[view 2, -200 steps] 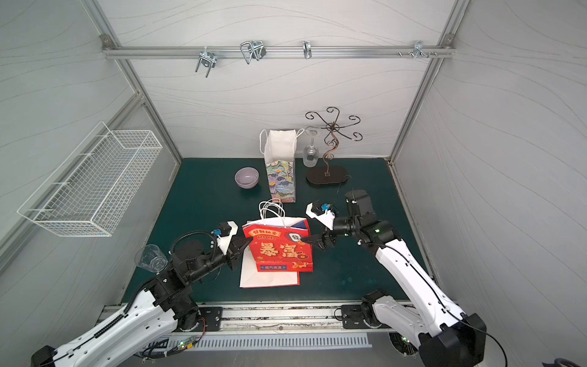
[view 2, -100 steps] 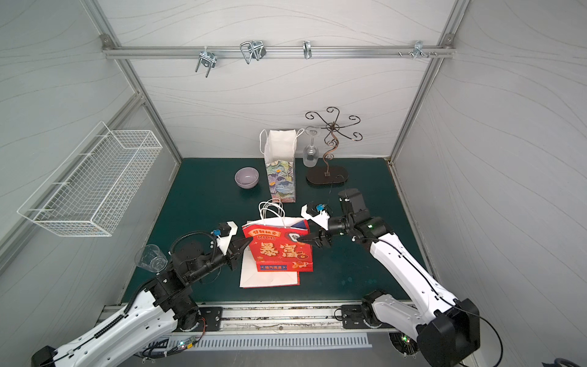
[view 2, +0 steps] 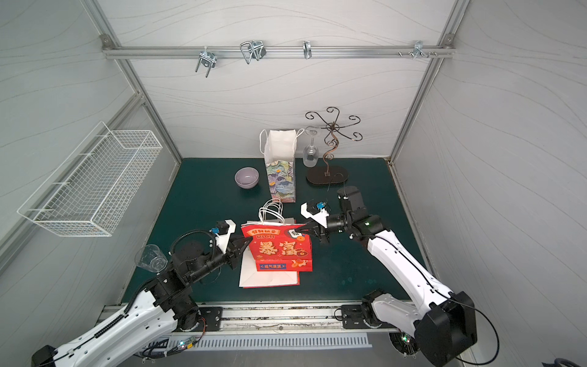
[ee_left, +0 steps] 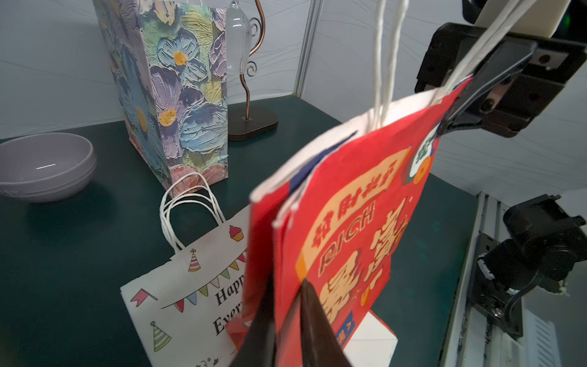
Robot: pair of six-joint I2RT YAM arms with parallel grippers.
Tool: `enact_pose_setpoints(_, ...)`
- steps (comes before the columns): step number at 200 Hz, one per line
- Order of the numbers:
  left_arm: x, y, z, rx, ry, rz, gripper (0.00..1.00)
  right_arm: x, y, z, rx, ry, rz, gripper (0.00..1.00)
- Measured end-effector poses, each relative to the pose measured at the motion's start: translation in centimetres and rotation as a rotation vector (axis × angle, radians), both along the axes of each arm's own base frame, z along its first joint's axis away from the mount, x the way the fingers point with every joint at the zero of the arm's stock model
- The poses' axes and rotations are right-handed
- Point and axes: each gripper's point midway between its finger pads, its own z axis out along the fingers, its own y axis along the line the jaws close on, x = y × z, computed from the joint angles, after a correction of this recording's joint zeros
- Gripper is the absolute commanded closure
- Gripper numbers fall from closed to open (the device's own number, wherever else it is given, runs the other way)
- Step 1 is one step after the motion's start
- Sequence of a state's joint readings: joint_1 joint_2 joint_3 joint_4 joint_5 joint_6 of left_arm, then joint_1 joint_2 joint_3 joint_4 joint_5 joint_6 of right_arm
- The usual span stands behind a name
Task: Put away the paper bag
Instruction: Pick up the paper bag from the center of the board, then press the paper bag.
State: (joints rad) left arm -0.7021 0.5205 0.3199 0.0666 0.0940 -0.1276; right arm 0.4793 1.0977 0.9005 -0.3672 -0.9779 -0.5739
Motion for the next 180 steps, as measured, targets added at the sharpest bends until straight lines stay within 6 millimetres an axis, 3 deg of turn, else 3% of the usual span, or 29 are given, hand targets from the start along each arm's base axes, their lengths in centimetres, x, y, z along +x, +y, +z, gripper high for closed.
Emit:
enact_pose_setpoints(13,0.1,0.5,0.1,-0.003,0.010,0.025,0.41,0.1,-0.3,0.8,0.006,0.006,-0.005,1.00)
enact_pose_setpoints(19,0.0,0.7,0.3,-0.007,0.016,0.036,0.23,0.2,-0.5,1.3,0.008,0.007,-0.010,1.00)
enact_pose_setpoints(27,0.0,1.0,0.9,-0.008,0.008,0.047,0.14,0.4,-0.9,2.3,0.014,0.002,-0.021,1.00)
enact_pose_setpoints(52,-0.5,1.6,4.6,-0.035,-0.042,0.054,0.04,0.4,-2.3,6.1,0.029,-0.043,-0.052,1.00)
enact_pose_setpoints(80,-1.4,0.9,10.2,-0.080,-0.122,-0.016,0.02,-1.0,-3.4,9.4,0.039,-0.086,-0.055,1.00)
enact_pose_setpoints(99,-1.9,-0.4,12.3,-0.093,-0.142,-0.095,0.02,-1.8,-3.7,10.4,0.036,-0.075,-0.049,1.00)
enact_pose_setpoints(139,-1.6,-3.3,12.3,-0.076,-0.102,-0.240,0.04,-2.2,-3.7,10.6,0.022,-0.015,-0.031,1.00)
enact_pose_setpoints(180,-0.2,-4.1,12.0,-0.141,-0.036,-0.327,0.23,-1.7,-3.5,10.2,0.017,0.034,-0.023,1.00)
